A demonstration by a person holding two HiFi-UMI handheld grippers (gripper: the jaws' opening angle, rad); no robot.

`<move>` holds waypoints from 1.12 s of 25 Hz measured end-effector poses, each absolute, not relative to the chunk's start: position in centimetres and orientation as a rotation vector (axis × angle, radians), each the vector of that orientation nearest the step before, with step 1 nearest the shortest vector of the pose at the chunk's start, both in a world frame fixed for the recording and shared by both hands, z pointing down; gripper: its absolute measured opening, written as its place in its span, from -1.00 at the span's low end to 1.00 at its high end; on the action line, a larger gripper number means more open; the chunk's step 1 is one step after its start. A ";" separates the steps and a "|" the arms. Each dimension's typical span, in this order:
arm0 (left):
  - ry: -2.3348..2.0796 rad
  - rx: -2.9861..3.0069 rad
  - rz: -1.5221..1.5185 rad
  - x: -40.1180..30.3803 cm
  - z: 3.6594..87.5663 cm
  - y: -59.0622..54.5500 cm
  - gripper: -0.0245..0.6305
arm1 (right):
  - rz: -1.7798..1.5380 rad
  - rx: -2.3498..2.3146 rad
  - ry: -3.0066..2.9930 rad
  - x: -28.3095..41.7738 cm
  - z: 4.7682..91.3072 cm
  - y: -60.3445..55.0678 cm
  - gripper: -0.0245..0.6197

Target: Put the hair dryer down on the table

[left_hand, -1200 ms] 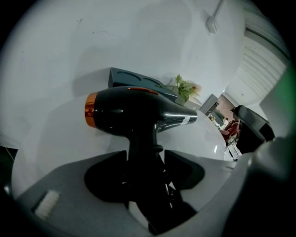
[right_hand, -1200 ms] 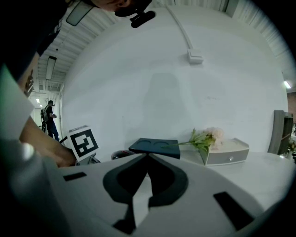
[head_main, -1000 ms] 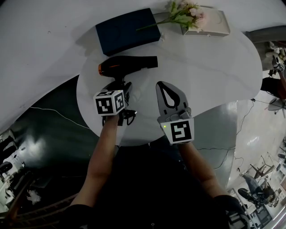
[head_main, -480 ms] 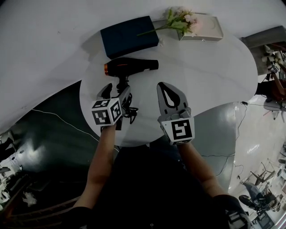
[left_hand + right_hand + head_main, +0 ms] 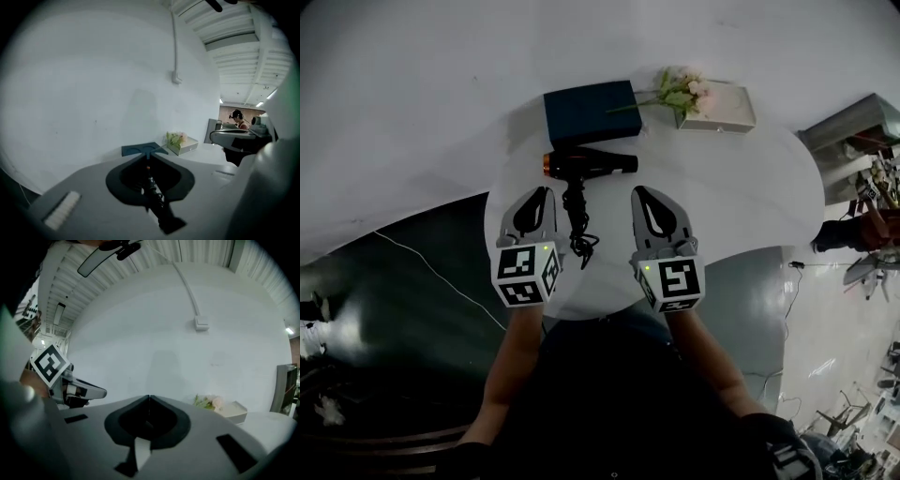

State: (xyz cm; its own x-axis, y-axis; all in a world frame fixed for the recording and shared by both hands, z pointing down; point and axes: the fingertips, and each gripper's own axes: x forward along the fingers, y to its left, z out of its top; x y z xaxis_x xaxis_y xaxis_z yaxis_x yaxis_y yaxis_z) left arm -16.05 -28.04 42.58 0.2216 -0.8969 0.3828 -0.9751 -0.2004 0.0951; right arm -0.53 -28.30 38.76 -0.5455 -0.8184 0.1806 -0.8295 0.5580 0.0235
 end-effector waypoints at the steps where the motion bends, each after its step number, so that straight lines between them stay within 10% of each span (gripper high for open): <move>1: -1.785 2.209 0.326 -16.1 40.9 -27.7 -0.87 | 0.077 1.401 -2.629 -0.6 37.8 -28.2 -0.89; 15: -2.018 2.510 -0.028 -13.4 18.5 -24.5 -0.89 | -0.246 1.483 -2.770 1.5 18.6 -27.8 -0.89; 28: -2.065 2.500 -0.026 -9.7 17.2 -22.8 -0.89 | -0.277 1.462 -2.798 5.2 16.9 -26.1 -0.89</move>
State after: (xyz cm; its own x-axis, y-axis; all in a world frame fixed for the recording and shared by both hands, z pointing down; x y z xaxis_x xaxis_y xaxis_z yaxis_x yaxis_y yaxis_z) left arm -9.65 -22.83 17.18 0.1910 -0.9786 -0.0767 -0.9802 -0.1860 -0.0676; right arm 5.16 -26.11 16.89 -0.5738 -0.8122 -0.1049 -0.8170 0.5589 0.1417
